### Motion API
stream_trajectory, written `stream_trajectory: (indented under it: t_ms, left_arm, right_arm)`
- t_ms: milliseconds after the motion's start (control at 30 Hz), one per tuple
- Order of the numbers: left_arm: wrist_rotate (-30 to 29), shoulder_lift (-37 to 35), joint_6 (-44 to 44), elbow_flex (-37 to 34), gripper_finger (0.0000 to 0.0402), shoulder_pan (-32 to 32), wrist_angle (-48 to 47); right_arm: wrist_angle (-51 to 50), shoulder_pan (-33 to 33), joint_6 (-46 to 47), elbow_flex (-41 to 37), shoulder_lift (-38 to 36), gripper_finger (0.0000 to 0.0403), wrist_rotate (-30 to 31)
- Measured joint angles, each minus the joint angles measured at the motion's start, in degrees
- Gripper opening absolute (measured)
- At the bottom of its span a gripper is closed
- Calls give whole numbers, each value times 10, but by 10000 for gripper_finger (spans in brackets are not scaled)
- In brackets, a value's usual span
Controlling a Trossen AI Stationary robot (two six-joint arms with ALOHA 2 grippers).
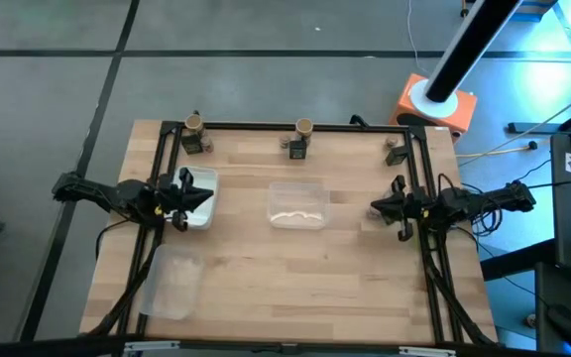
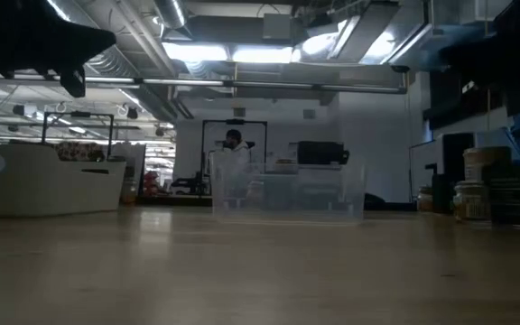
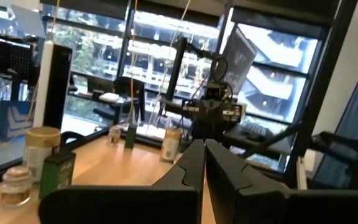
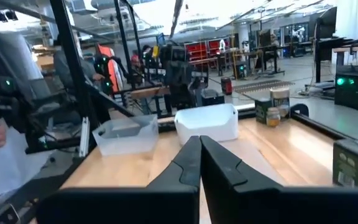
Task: Sort spices by type
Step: Put the brown seasoning bottle into the top transparent bin
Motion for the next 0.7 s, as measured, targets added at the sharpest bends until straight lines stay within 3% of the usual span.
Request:
stream_trajectory:
  t_ms: [233, 700]
  left_arm:
    - [0, 0, 5, 0, 5, 16, -2]
    - [0, 0, 15, 0, 5, 50, -4]
  right_arm:
    - [-109, 0, 10, 97, 79, 10, 11]
    - [-399, 0, 9, 318, 343, 10, 61]
